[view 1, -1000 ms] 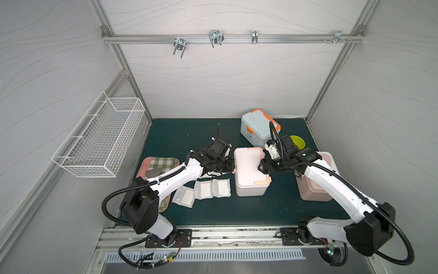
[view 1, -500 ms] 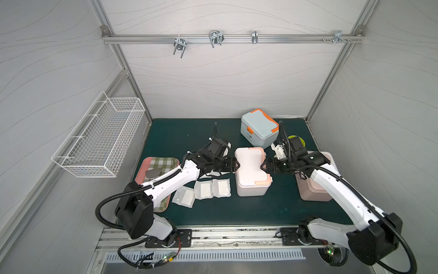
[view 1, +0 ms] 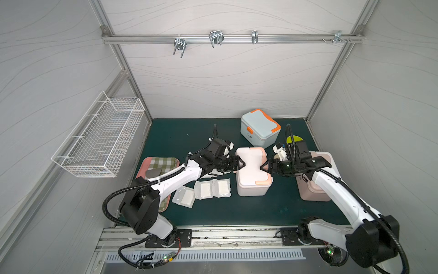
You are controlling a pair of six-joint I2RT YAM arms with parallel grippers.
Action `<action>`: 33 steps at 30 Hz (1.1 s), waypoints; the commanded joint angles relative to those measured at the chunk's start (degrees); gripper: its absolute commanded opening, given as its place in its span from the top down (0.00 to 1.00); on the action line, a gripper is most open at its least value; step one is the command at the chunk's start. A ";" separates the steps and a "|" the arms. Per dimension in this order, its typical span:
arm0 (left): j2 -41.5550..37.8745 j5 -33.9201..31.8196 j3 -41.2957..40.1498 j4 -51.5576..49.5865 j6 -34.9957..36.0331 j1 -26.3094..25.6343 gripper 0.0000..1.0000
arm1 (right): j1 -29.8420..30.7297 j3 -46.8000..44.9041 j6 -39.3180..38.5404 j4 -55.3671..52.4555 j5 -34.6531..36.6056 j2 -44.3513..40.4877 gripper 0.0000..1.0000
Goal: Open first aid kits and take out gauze
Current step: Fasten the fastener of the first aid kit.
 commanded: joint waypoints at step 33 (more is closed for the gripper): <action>-5.98 0.00 0.24 3.48 2.21 6.53 0.03 | 4.96 4.95 -4.86 4.18 11.64 0.50 0.01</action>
